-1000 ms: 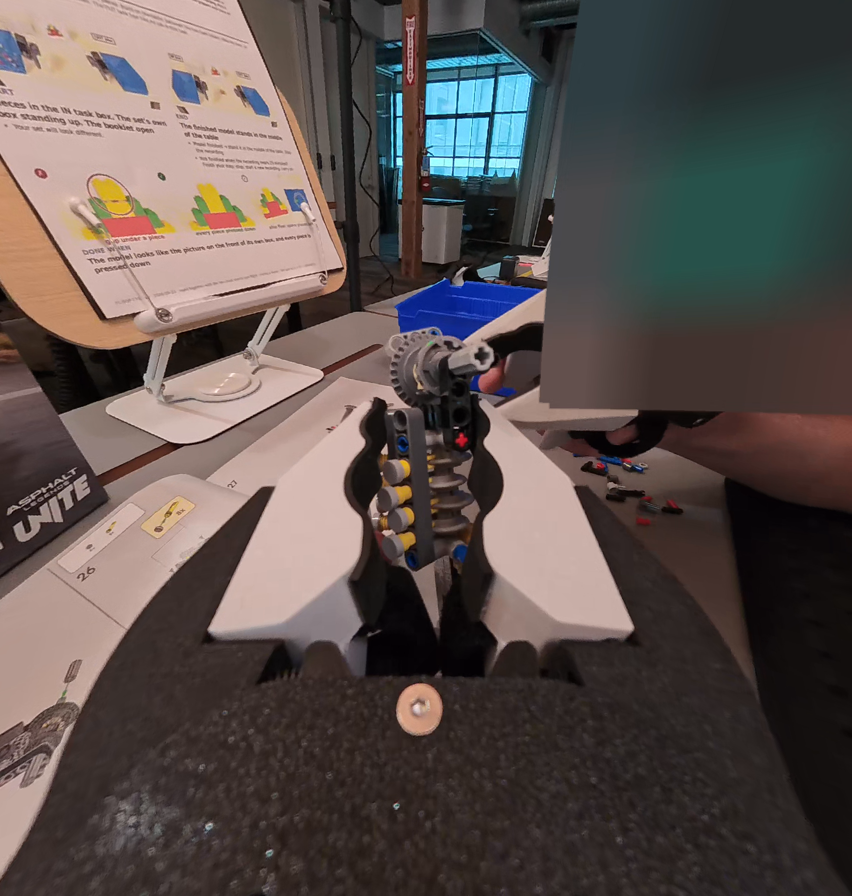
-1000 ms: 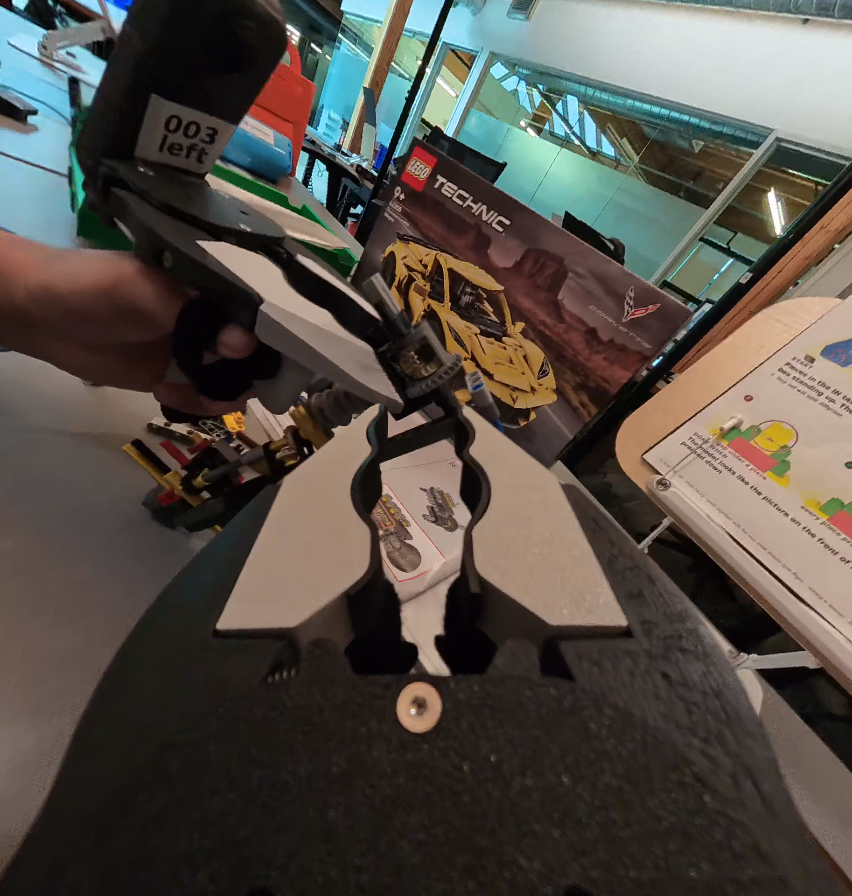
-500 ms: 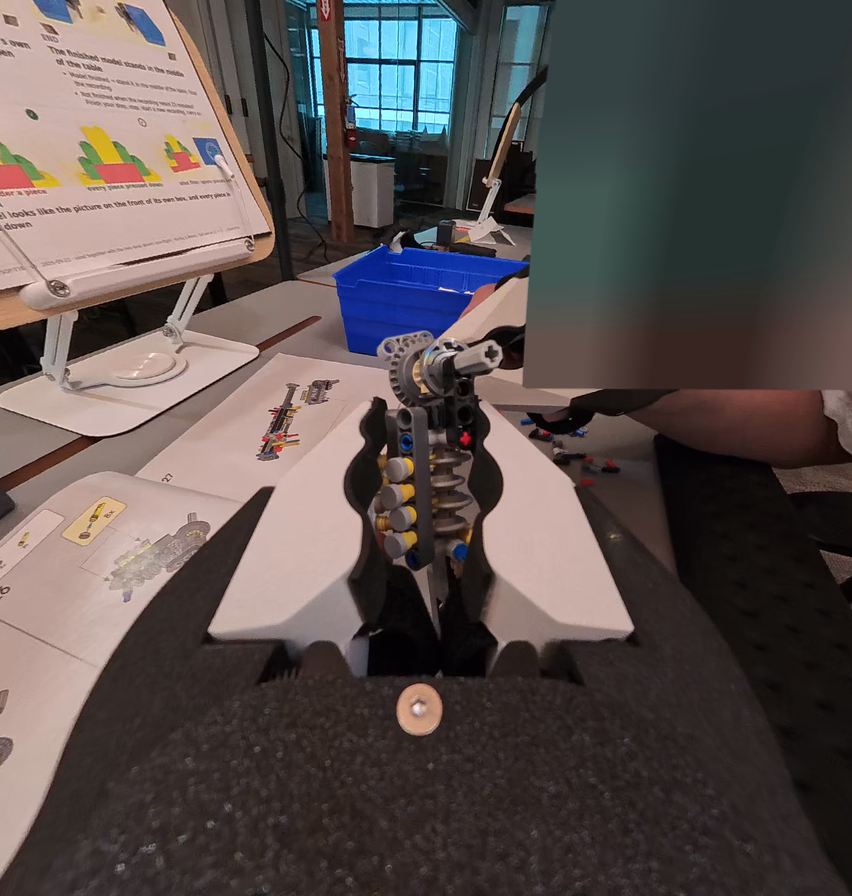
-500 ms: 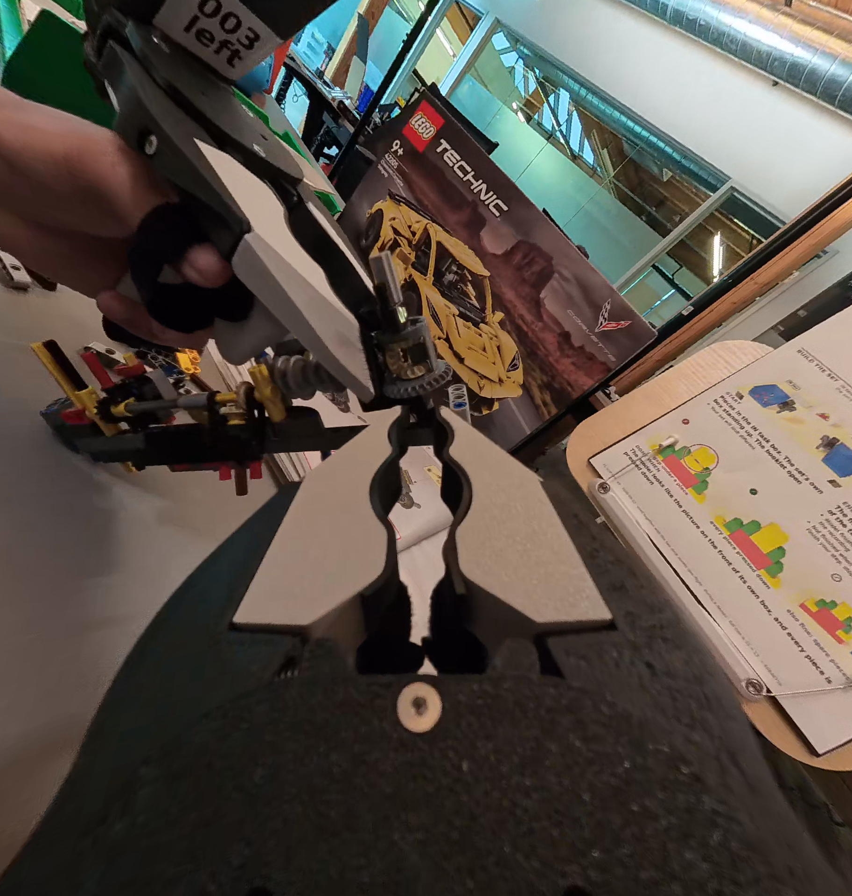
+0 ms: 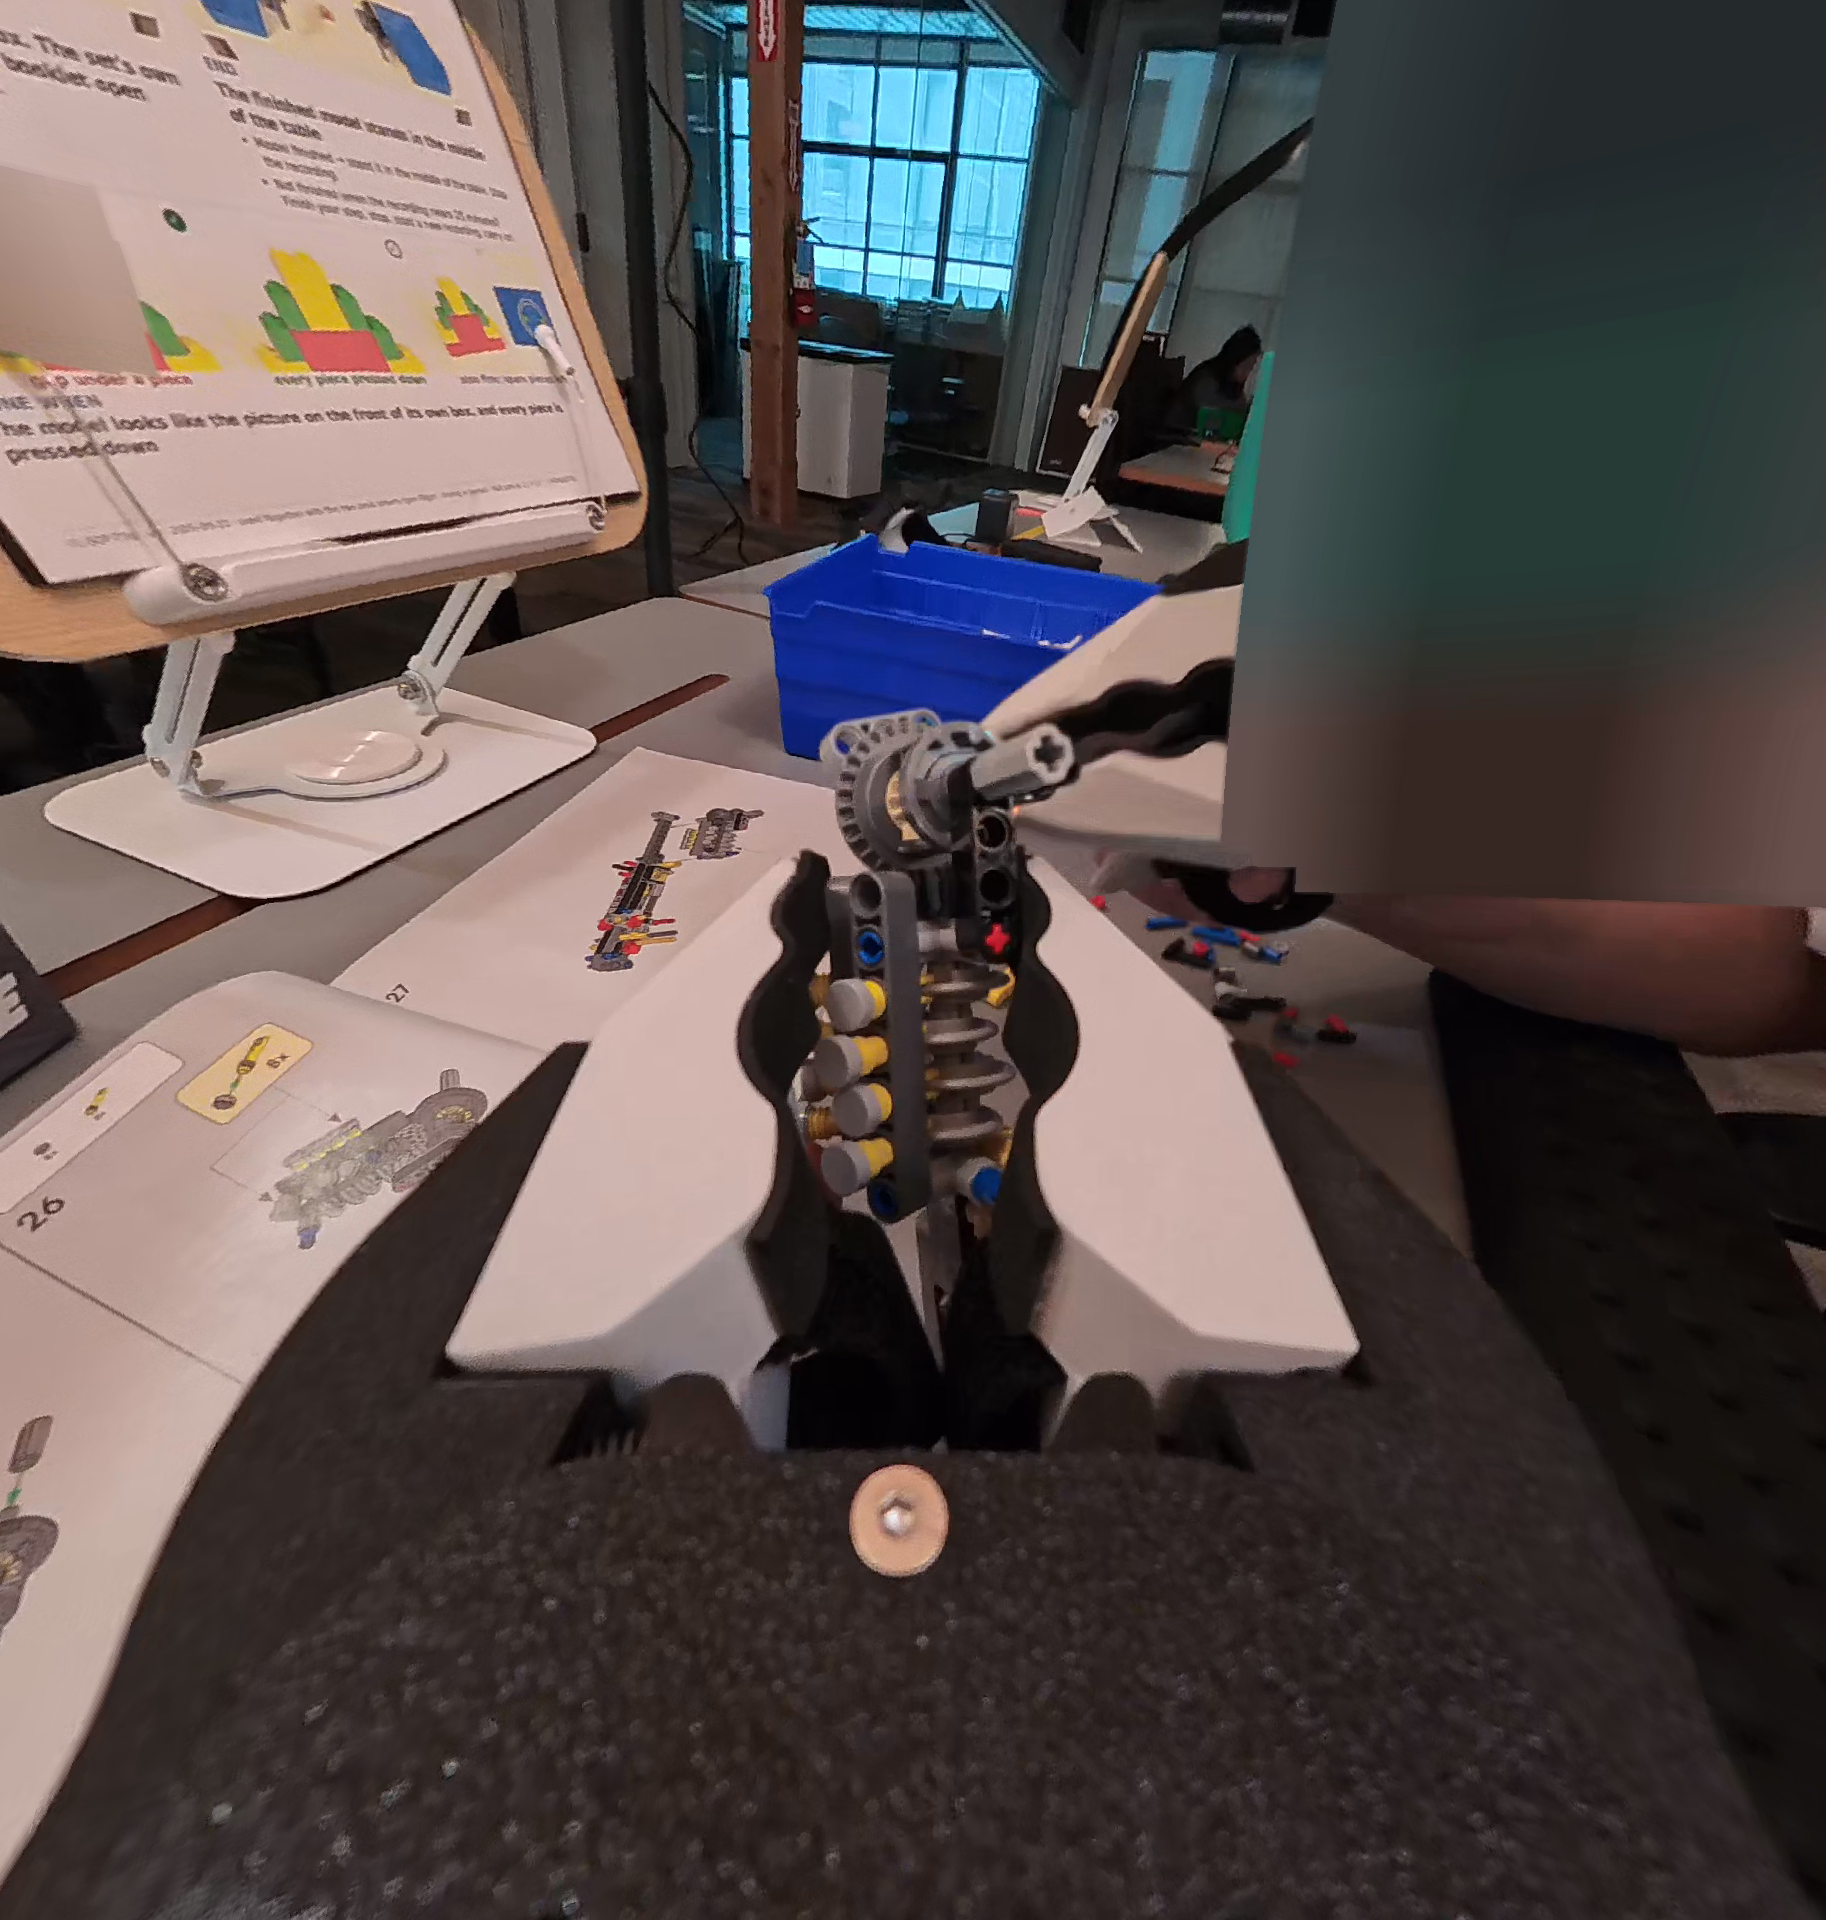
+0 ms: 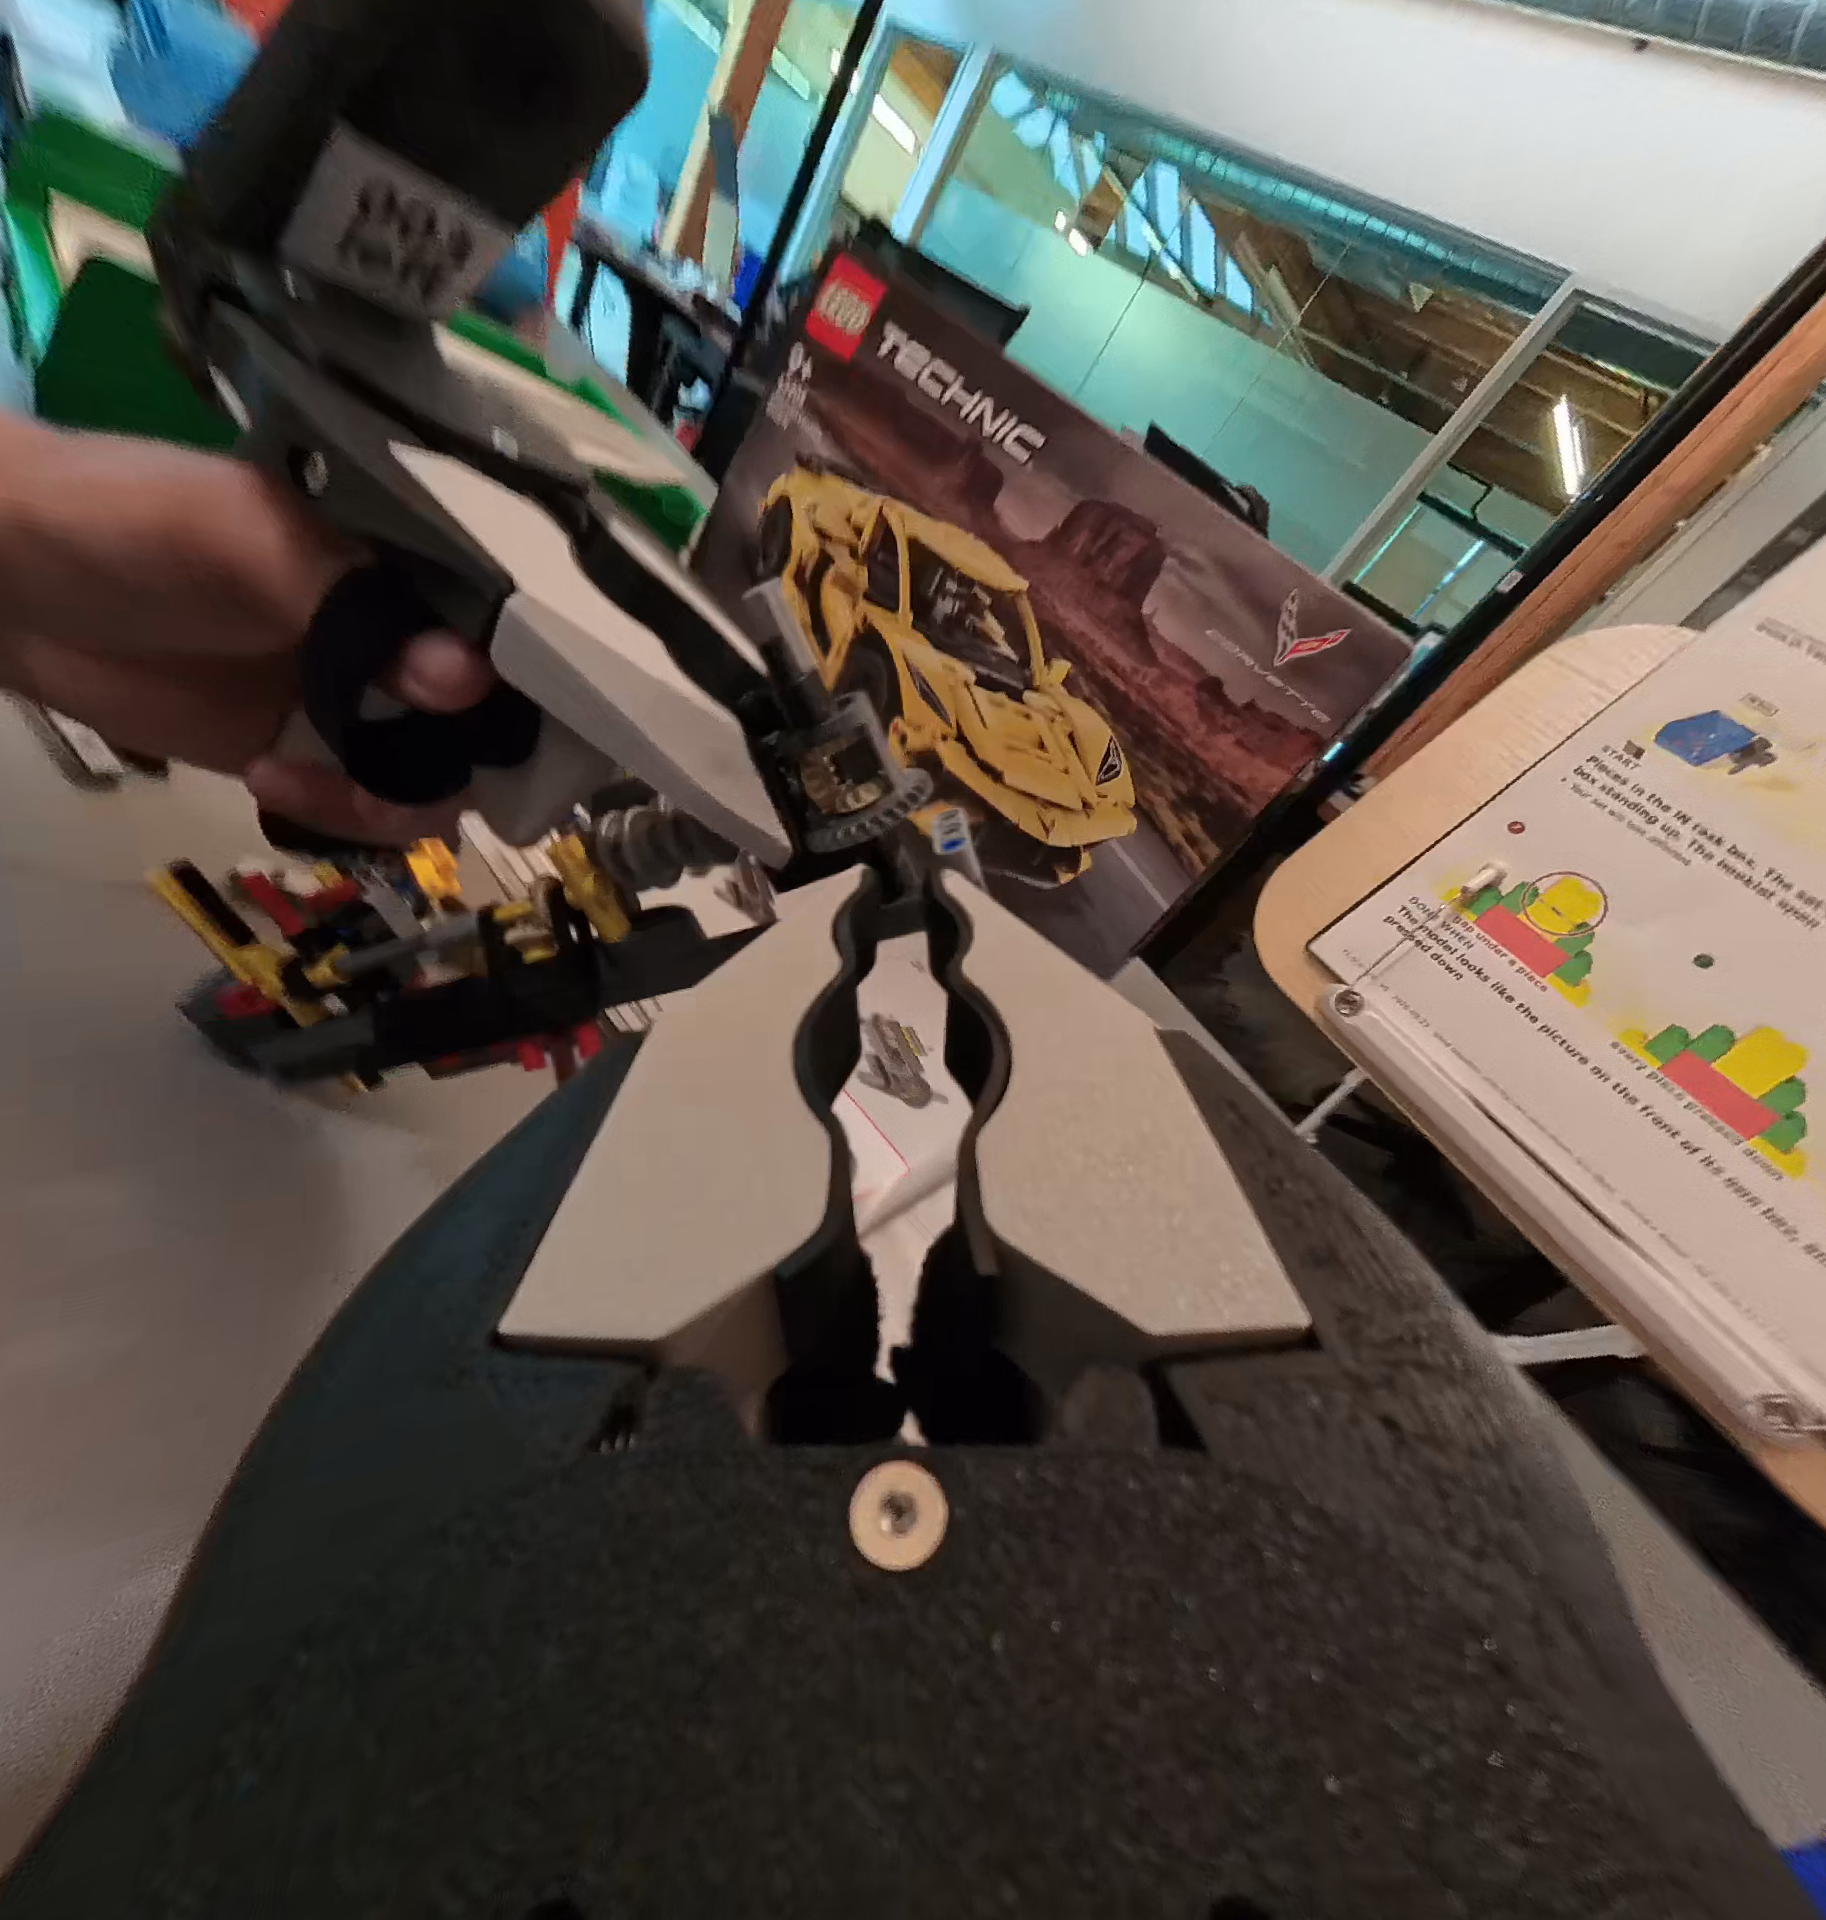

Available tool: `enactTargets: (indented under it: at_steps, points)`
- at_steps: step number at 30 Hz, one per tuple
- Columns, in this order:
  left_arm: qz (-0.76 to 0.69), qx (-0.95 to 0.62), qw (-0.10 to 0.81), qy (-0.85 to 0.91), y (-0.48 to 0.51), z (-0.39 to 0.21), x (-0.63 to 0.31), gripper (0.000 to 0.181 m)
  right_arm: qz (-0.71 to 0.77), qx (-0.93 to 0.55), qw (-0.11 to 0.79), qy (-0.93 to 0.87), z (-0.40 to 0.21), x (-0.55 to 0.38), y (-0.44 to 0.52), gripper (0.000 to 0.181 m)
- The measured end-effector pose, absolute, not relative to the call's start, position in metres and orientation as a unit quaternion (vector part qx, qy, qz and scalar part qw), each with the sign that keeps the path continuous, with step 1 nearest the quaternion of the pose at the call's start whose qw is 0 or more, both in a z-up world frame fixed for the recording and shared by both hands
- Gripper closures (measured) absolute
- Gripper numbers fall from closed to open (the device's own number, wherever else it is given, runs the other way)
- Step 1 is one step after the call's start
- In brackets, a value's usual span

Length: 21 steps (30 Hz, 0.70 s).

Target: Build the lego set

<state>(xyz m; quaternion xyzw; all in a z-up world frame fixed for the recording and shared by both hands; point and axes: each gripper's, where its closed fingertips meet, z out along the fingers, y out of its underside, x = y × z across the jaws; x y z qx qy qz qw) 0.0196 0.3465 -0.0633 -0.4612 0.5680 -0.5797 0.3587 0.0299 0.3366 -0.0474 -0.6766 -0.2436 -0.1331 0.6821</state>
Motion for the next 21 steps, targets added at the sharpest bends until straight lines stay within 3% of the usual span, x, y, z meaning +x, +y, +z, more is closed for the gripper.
enactTargets:
  at_steps: [6, 12, 16, 21]
  points:
    - [-0.683, -0.465, 0.274, 0.492, 0.344, -0.049, 0.017, 0.15, 0.139, -0.726, 0.657, -0.152, -0.063, 0.025, 0.34, 0.154]
    - [-0.733, -0.459, 0.183, 0.467, 0.331, -0.051, 0.016, 0.15, 0.257, -0.7, 0.654, -0.125, -0.054, 0.018, 0.338, 0.167]
    - [-0.706, -0.462, 0.22, 0.49, 0.331, -0.055, 0.018, 0.15, 0.27, -0.717, 0.633, -0.111, -0.057, 0.022, 0.338, 0.169]
    - [-0.665, -0.449, 0.337, 0.492, 0.348, -0.038, 0.014, 0.141, 0.273, -0.729, 0.621, -0.091, -0.058, 0.028, 0.338, 0.171]
